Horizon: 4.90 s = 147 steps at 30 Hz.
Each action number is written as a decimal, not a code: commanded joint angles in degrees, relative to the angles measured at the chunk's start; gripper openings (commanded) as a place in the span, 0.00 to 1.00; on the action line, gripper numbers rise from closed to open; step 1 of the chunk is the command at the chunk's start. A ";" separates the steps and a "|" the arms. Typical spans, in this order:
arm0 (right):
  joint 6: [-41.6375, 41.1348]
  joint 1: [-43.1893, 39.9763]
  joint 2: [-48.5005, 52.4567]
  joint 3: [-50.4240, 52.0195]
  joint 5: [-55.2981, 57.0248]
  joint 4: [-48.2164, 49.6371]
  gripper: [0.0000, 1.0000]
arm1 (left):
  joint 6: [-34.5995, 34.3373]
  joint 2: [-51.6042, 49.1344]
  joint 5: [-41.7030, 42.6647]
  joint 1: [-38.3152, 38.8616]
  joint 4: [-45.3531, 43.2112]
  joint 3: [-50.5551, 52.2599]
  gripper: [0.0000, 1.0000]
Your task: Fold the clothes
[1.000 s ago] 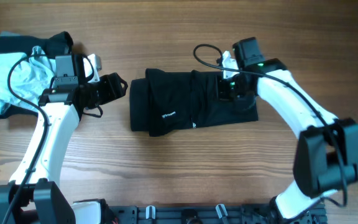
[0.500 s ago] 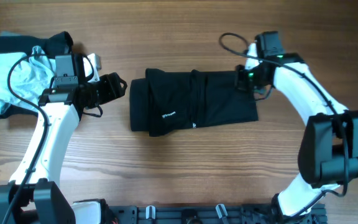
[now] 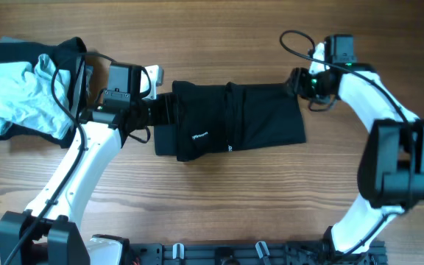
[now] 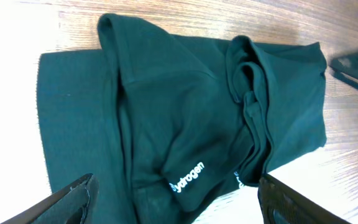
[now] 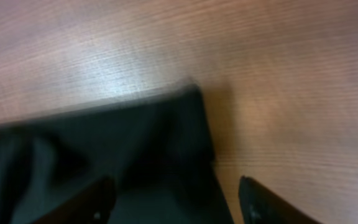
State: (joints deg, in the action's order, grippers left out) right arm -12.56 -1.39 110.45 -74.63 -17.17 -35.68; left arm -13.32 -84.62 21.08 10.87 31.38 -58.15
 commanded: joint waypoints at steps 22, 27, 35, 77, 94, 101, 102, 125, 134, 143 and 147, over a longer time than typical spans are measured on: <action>20.57 -3.13 -11.69 -0.48 -22.36 -13.27 0.82 | 13.14 -23.39 7.67 -11.74 1.40 -1.01 1.00; 17.79 -3.08 -11.69 -0.48 -22.36 -13.44 0.81 | 16.09 -33.16 14.78 -9.68 -1.05 -1.01 1.00; 15.30 -3.08 -11.69 -0.48 -22.34 -12.20 0.80 | 15.85 -35.34 15.47 -1.53 -2.19 -1.01 0.84; 10.82 -1.38 -19.71 -0.48 -22.36 -9.77 0.75 | 5.33 -29.20 -1.60 10.05 35.76 -39.47 0.72; -0.28 28.06 -1.14 1.22 2.03 -3.23 0.05 | 8.59 -29.07 7.54 -0.76 32.20 -39.45 0.04; 6.49 15.85 -5.35 -0.85 8.41 -19.50 0.27 | 8.59 -29.07 7.56 -0.76 32.11 -39.45 0.19; 6.67 15.23 -6.03 -0.85 4.92 -19.21 0.28 | 8.59 -29.07 7.56 -0.76 32.30 -39.45 0.24; 12.41 19.69 -1.88 -0.63 -10.64 -10.36 0.04 | 8.59 -29.07 7.37 -0.76 32.37 -39.36 0.24; 17.09 19.71 -1.90 -0.63 -12.17 -12.11 0.40 | 8.59 -29.07 7.34 -0.76 32.41 -39.36 0.24; 17.94 22.21 2.38 -0.61 -15.74 -13.33 0.09 | 8.59 -29.07 7.34 -0.76 32.04 -39.36 0.25; 10.38 19.74 1.49 -0.66 -1.16 -13.94 0.04 | 8.59 -29.07 7.37 -0.76 32.06 -39.36 0.25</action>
State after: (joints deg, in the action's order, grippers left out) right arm 3.75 20.25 112.27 -74.46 -28.95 -49.21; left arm -5.43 -115.52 28.40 10.15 63.59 -96.40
